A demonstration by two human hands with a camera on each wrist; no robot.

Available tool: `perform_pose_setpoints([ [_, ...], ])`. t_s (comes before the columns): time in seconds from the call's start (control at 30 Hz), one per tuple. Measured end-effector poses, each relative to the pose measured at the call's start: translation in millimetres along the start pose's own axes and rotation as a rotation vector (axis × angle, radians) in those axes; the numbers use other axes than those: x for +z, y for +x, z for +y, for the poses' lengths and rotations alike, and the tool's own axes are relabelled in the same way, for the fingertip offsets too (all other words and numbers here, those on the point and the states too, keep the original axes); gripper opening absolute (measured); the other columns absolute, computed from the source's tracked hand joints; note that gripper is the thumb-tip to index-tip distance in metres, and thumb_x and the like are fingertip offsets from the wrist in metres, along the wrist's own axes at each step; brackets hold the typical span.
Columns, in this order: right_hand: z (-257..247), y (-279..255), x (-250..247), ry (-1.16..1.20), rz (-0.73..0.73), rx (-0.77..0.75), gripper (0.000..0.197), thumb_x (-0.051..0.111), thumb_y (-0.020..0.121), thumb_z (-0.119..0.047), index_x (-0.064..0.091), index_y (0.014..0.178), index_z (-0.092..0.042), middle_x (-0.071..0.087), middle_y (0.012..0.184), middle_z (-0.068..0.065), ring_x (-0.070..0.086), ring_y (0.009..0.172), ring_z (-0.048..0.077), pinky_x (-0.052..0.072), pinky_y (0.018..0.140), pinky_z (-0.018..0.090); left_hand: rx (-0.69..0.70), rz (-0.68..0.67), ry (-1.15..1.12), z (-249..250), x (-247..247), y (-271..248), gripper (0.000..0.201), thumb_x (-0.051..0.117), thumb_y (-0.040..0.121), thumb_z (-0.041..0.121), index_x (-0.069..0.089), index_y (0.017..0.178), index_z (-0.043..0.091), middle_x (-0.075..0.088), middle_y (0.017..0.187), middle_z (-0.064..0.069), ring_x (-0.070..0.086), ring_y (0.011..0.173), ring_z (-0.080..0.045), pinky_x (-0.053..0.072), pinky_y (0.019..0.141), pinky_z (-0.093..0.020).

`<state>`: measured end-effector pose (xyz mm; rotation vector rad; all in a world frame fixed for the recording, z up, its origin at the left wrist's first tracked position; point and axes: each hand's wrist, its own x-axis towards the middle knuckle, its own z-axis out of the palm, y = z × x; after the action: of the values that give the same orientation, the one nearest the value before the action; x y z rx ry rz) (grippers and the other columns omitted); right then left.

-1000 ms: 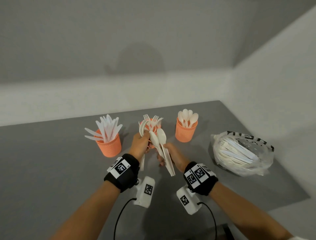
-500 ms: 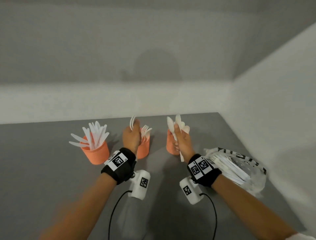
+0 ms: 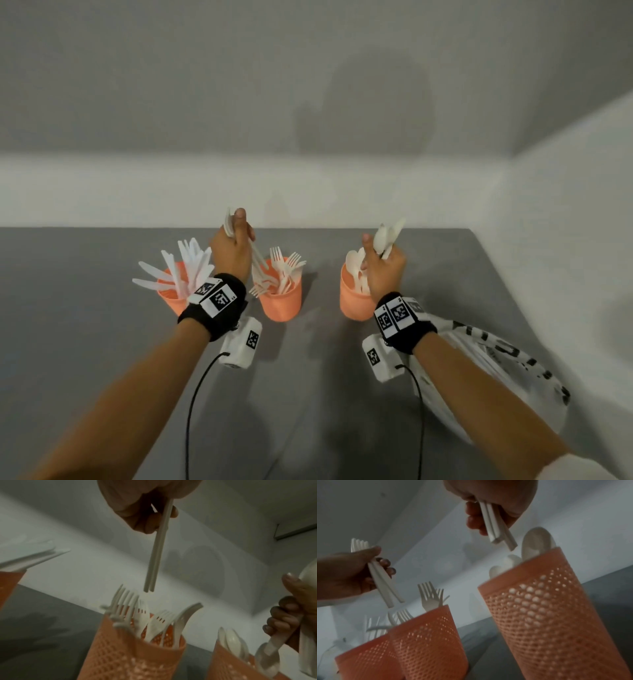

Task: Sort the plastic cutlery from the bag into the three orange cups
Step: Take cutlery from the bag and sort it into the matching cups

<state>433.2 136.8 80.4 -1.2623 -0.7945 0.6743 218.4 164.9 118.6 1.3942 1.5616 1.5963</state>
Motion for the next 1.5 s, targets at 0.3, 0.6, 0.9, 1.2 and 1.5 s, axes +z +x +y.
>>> perform_pose_setpoints([
  [0.3,26,-2,7,-0.076,-0.044,0.067,0.034,0.072,0.079,-0.025,0.056,0.071,0.004,0.053,0.055,0.015,0.051,0.047,0.014,0.044,0.049,0.014,0.134,-0.158,0.255,-34,6,-12,0.02,0.063,0.087,0.022,0.049,0.079,0.01,0.051,0.062,0.0,0.05,0.061,-0.022,0.037,0.061,-0.026],
  [0.6,34,-3,4,-0.206,-0.035,-0.013,0.019,0.074,0.077,-0.014,0.055,0.075,-0.011,0.055,0.061,-0.002,0.053,0.051,0.001,0.045,0.058,0.022,0.217,-0.226,0.372,-35,11,-14,0.045,0.069,0.081,0.016,0.047,0.117,-0.001,0.064,0.095,-0.016,0.062,0.078,-0.033,0.044,0.07,-0.032],
  [0.9,25,-7,-6,-0.403,-0.157,-0.089,0.053,0.066,0.081,-0.015,0.042,0.127,-0.022,0.054,0.097,-0.004,0.053,0.09,0.012,0.038,0.078,0.011,0.409,-0.377,0.572,-49,13,-8,0.026,0.054,0.09,0.011,0.057,0.116,0.008,0.06,0.101,-0.017,0.063,0.067,-0.034,0.052,0.058,-0.039],
  [1.2,28,-8,-9,-0.999,-0.353,-0.372,0.072,0.008,0.081,-0.035,0.055,0.126,-0.006,0.049,0.136,0.017,0.041,0.13,0.034,0.023,0.112,0.045,0.555,-0.528,0.807,-65,15,-8,0.038,0.037,0.086,0.022,0.067,0.085,-0.002,0.059,0.086,-0.021,0.057,0.075,-0.037,0.051,0.066,-0.043],
  [1.5,9,-15,-19,-0.956,-0.287,-0.422,0.056,0.029,0.09,-0.041,0.054,0.129,-0.008,0.047,0.138,0.021,0.04,0.131,0.031,0.028,0.108,0.046,0.409,-0.522,0.634,-36,18,-23,0.076,0.021,0.086,0.055,0.036,0.138,0.002,0.033,0.145,-0.021,0.026,0.138,-0.035,0.028,0.111,-0.046],
])
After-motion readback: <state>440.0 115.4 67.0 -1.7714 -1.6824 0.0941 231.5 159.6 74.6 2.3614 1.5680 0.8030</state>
